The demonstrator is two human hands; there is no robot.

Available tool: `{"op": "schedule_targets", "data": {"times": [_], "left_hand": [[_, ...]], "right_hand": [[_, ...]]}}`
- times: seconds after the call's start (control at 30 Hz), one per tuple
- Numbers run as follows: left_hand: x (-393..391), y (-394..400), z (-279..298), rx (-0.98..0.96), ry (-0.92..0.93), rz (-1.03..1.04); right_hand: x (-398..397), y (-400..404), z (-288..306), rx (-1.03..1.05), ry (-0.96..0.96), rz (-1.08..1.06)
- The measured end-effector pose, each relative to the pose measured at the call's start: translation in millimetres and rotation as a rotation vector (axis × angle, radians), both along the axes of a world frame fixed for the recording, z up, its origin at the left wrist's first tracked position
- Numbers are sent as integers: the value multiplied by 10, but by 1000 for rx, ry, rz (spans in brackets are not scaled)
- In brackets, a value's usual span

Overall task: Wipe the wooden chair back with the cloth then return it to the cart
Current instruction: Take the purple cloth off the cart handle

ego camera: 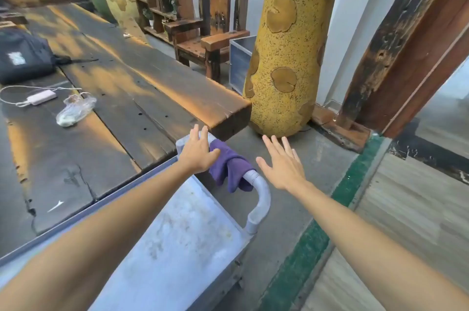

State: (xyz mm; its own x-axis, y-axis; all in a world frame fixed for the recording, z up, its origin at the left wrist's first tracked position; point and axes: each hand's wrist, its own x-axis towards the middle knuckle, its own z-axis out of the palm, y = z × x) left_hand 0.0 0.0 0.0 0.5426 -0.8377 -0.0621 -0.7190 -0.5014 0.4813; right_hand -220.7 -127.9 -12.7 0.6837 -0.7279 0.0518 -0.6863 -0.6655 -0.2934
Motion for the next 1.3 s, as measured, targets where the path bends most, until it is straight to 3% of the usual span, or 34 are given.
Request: {"op": "schedule_targets", "data": {"times": [0.17, 0.27, 0.33, 0.47, 0.73, 0.9, 1.03, 1.1, 1.2, 1.3], "left_hand": [[308, -236, -307, 6, 134, 61], [466, -365, -496, 52, 280, 106], [555, -430, -622, 76, 428, 141], [702, -480, -795, 57, 779, 71], [897, -596, -927, 70, 919, -49], [878, -602, -799, 159, 875, -67], [846, -592, -678, 190, 884, -33], [845, -655, -600, 241, 711, -7], [746, -716, -569, 270, 239, 38], [428, -627, -677, 24, 88, 130]], "right_hand": [[564, -233, -263, 98, 56, 61], [906, -411, -394, 350, 78, 86], [1113, -542, -466, 514, 97, 104], [1450, -669, -559, 654, 98, 106], [1777, -825, -775, 981, -49, 132], [1749, -931, -775, 1079, -102, 209], [1572, -1053, -754, 1104, -31, 286], [1370, -1120, -758, 1055, -46, 325], [921, -1193, -832, 915, -89, 389], [475, -1177, -994, 817, -78, 490]]}}
